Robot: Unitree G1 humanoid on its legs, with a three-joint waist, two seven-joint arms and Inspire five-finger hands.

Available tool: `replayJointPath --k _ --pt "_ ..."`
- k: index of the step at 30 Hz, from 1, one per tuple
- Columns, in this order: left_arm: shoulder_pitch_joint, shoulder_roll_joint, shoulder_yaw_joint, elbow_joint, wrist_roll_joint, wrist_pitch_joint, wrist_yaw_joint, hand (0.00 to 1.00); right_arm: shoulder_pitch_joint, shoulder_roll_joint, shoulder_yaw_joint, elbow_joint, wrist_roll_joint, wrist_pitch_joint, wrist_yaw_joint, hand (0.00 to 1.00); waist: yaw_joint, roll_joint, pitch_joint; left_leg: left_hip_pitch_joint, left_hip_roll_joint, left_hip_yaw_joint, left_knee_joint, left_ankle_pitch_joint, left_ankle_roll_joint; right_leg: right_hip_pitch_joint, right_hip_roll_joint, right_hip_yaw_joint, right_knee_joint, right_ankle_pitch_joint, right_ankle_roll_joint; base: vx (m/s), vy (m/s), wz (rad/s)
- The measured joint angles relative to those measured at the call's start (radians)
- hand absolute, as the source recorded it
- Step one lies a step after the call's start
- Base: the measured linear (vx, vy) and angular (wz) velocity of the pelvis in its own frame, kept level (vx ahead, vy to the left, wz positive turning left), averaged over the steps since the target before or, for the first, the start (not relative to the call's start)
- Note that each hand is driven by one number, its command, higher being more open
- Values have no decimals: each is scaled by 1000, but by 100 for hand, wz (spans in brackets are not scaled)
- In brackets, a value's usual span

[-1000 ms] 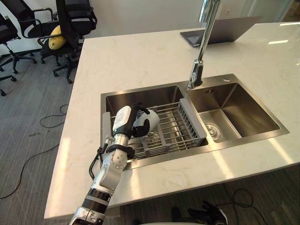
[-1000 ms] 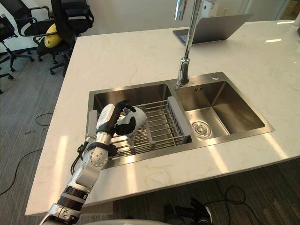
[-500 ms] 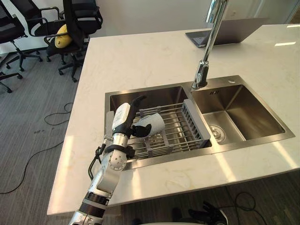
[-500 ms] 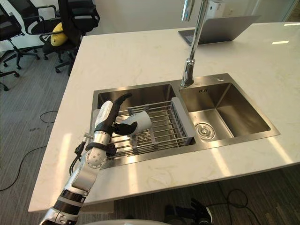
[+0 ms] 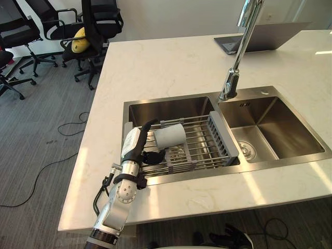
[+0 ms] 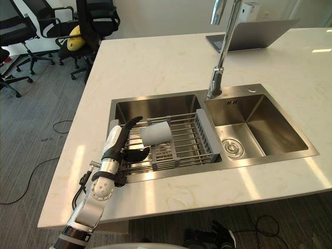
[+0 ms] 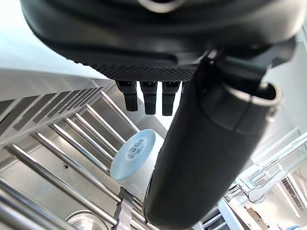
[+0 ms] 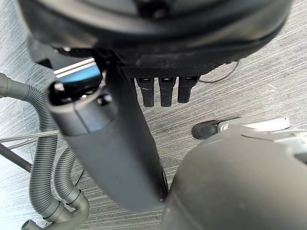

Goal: Walk over to the sink, pick up the cup, carry it to the dishwasher, place the cup inside the dishwasher, then close the dishwasher door

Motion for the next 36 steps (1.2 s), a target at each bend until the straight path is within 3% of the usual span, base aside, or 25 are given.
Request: replayJointPath --k 17,26,36 --pt "9 -2 0 1 94 6 31 90 3 1 -1 1 8 -1 -2 90 -6 2 -3 1 3 10 3 -2 -3 -2 2 9 -1 0 0 -14 -5 -1" --pt "-46 -1 -17 67 123 21 31 90 2 2 -1 1 9 -1 -7 90 -17 7 -4 -2 3 18 -1 -3 -5 -10 3 18 -4 0 0 0 0 -2" --pt "-131 -2 -43 150 132 35 29 90 4 1 -28 2 9 -2 -18 90 -36 34 -2 -11 6 34 -4 -5 -7 -30 7 36 -2 2 -1 -14 -14 -6"
